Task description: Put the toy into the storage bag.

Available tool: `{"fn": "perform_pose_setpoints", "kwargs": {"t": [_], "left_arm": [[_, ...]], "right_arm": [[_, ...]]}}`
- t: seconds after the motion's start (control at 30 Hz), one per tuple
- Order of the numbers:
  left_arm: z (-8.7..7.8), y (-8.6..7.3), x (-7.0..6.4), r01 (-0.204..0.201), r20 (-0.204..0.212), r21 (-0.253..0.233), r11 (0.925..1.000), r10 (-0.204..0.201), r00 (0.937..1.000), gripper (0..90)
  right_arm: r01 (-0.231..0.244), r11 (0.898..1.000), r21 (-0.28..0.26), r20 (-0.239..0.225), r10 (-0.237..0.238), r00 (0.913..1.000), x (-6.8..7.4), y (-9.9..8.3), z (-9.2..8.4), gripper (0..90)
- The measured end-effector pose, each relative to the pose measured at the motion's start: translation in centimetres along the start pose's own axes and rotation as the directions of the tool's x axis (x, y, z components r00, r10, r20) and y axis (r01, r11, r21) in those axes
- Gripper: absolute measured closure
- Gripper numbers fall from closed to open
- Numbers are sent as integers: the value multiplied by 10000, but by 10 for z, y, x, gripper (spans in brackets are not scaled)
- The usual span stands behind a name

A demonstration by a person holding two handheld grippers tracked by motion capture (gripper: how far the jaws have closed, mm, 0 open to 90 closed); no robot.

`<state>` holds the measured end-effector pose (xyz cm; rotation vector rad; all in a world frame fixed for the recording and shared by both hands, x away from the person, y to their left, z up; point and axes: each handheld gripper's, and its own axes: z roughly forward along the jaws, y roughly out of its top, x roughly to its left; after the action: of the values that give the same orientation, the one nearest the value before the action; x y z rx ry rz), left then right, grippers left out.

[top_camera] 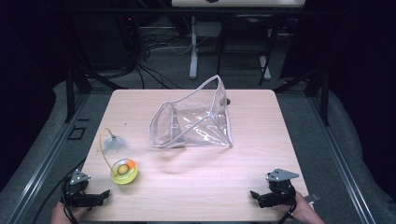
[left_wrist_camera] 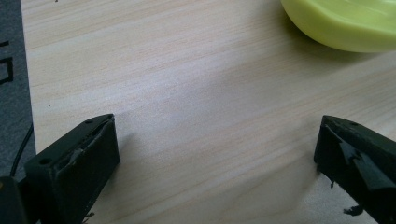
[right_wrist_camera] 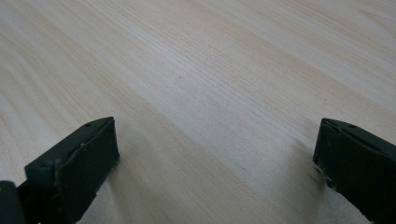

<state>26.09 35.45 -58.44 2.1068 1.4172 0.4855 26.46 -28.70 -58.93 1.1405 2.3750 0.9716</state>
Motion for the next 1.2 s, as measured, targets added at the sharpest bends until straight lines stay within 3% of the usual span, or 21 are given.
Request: {"fn": "perform_pose_setpoints", "kwargs": {"t": [0.4,0.5,0.6,0.7,0.73,0.97,1.2], "left_arm": [[1,0,1,-29,52,-154,9999,29,10000,0],[0,1,2,-95,81,47,9999,95,9999,0],[-3,4,2,269,-166,629,9977,-259,9995,0],[-3,4,2,340,-116,718,9968,-333,9994,0],[-5,7,5,423,141,939,9947,-438,9989,0],[-14,10,6,719,614,1058,9918,-787,9950,0],[-27,19,-1,514,915,806,9954,-588,9941,0]], "right_arm": [[-59,10000,-10,43,59,10000,0,0,0,0],[-222,9997,-98,99,223,9997,2,-1,0,0],[-230,9997,-90,81,231,9997,2,-1,0,0],[-230,9997,-91,84,230,9997,2,-1,0,0],[-235,9997,-93,89,236,9997,2,-1,0,0],[-241,9997,-92,100,242,9997,2,-1,0,0],[-240,9997,-94,102,241,9997,2,-1,0,0]]}}
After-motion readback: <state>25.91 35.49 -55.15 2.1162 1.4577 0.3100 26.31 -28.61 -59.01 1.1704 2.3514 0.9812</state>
